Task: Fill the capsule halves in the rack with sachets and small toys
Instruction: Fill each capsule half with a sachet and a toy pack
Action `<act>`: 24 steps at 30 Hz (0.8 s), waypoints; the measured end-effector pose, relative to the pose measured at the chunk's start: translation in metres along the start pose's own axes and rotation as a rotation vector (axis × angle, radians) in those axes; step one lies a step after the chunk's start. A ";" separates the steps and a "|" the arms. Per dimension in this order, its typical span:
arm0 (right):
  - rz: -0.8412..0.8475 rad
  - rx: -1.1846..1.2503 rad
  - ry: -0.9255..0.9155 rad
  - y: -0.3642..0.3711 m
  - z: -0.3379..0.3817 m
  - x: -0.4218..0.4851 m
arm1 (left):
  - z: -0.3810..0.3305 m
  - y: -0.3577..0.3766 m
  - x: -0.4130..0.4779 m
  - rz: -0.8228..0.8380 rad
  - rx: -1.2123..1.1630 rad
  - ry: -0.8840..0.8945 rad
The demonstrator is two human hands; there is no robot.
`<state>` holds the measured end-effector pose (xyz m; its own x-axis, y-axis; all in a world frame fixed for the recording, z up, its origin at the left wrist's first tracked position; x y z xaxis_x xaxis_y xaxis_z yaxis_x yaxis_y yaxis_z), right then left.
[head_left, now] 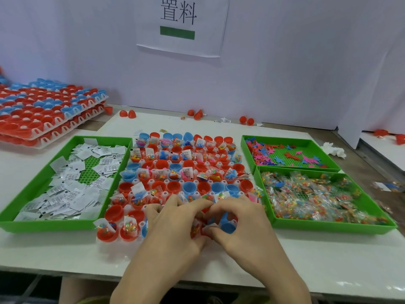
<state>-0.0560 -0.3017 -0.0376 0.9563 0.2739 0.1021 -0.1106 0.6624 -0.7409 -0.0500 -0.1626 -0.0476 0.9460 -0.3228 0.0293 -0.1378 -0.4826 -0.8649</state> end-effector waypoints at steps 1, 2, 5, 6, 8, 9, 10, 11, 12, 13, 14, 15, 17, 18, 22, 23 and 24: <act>0.006 0.003 0.001 0.000 0.000 0.000 | 0.000 -0.001 0.000 -0.003 -0.005 0.001; 0.007 0.004 0.000 0.000 0.001 0.000 | -0.001 -0.001 0.000 -0.003 -0.014 0.006; 0.004 -0.034 0.000 0.000 0.002 0.000 | -0.004 -0.005 0.000 0.009 -0.014 0.026; -0.003 -0.053 0.002 -0.001 0.002 0.000 | -0.004 -0.006 -0.001 0.014 -0.007 0.026; -0.020 -0.083 0.000 -0.003 0.003 -0.001 | -0.005 -0.008 -0.001 0.016 0.001 0.015; -0.027 -0.094 -0.001 -0.004 0.003 -0.002 | -0.006 -0.009 -0.001 0.015 0.001 0.011; -0.033 -0.101 -0.003 -0.005 0.003 -0.002 | -0.006 -0.010 -0.001 0.017 0.001 0.008; -0.040 -0.105 -0.005 -0.006 0.003 -0.002 | -0.007 -0.010 -0.002 0.020 0.002 0.008; -0.044 -0.109 -0.009 -0.006 0.004 -0.002 | -0.007 -0.011 -0.002 0.022 0.001 0.008; -0.046 -0.113 -0.013 -0.007 0.004 -0.002 | -0.007 -0.011 -0.002 0.020 -0.003 0.009; -0.050 -0.111 -0.018 -0.008 0.005 -0.002 | -0.007 -0.011 -0.003 0.020 -0.010 0.009; -0.056 -0.103 -0.022 -0.010 0.005 -0.003 | -0.007 -0.011 -0.003 0.018 -0.012 0.006; -0.073 -0.070 -0.027 -0.014 0.005 -0.006 | -0.007 -0.011 -0.003 0.019 -0.003 -0.004; -0.083 -0.051 -0.031 -0.018 0.005 -0.007 | -0.007 -0.011 -0.003 0.021 0.001 -0.010; -0.264 0.075 -0.057 -0.045 -0.002 -0.014 | -0.007 -0.016 -0.004 0.016 -0.024 -0.022; -0.343 0.085 -0.039 -0.056 -0.009 -0.017 | -0.008 -0.017 -0.005 0.012 -0.034 -0.023; -0.414 0.086 -0.004 -0.065 -0.018 -0.020 | -0.009 -0.019 -0.006 0.006 -0.045 -0.024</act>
<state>-0.0628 -0.3633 -0.0035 0.9237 -0.0249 0.3822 0.2602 0.7731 -0.5785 -0.0557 -0.1589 -0.0270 0.9518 -0.3064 0.0115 -0.1562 -0.5168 -0.8417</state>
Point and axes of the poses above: each hand's wrist, its own x-axis towards the middle knuckle, its own y-axis out of the palm, z = x × y, the point moved 5 cm from there along x, towards the middle knuckle, and after that the axes turned 9 degrees about z, right-handed, at the moved point
